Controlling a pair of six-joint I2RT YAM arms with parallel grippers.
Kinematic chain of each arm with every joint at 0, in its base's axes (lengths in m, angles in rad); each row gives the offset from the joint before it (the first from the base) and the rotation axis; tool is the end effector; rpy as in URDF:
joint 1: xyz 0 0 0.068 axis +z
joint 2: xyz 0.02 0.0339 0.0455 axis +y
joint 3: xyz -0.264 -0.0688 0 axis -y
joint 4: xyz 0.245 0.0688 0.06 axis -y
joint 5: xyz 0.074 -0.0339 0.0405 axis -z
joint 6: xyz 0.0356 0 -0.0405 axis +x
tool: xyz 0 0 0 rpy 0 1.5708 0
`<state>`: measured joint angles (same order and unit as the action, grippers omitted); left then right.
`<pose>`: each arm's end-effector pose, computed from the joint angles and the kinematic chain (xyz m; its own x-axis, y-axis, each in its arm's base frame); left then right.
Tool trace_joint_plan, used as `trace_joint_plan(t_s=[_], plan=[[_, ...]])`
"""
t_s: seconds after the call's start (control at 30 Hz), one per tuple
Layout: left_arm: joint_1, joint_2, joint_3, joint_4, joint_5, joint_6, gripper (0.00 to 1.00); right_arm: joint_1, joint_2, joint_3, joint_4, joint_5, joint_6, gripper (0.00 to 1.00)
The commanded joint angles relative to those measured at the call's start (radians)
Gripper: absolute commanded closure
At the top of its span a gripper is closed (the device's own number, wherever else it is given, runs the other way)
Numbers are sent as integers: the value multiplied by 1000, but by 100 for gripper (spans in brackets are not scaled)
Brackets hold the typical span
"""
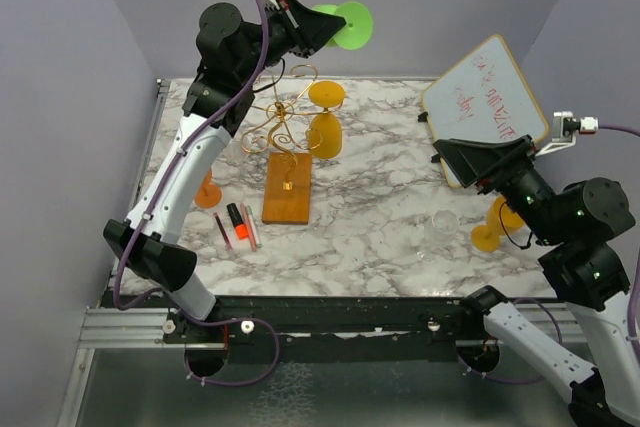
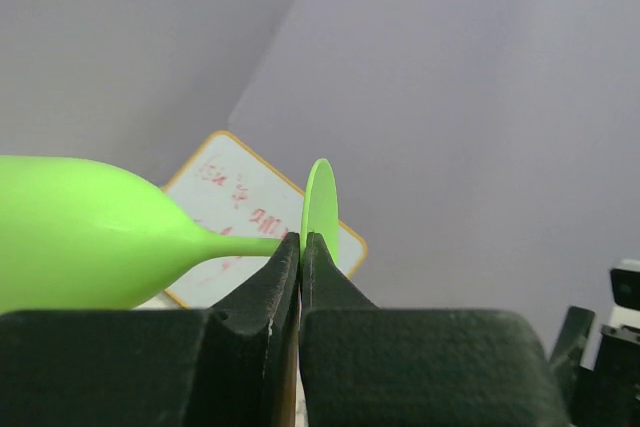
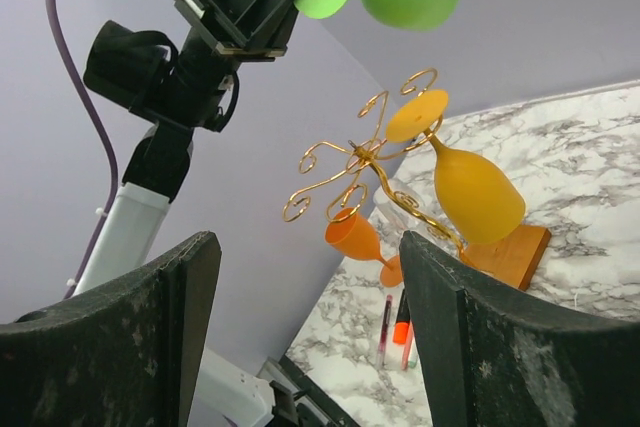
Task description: Place the wine glass upside down on the wine glass rack
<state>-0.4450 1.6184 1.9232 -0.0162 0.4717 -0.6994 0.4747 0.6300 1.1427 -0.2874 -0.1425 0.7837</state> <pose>0.3086 -0.1651 0.5380 -0.3034 -0.4906 -0.8168 0.7597 0.3929 -0.5182 0.0842 0.0489 0.4659 -0.2656 0.6491 -0.7128 -0.5479 0.5067 0.6656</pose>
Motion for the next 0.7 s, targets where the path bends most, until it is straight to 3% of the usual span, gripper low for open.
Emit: trace_joint_plan(t_s=[0.0, 0.2, 0.67], plan=[[35, -63, -56, 33, -188, 84, 100, 2, 21, 36, -40, 38, -15, 23], [112, -93, -146, -15, -275, 24, 100, 2, 24, 20, -42, 38, -2, 23], [228, -74, -292, 12, -40, -184, 100, 2, 28, 7, -71, 36, 28, 24]])
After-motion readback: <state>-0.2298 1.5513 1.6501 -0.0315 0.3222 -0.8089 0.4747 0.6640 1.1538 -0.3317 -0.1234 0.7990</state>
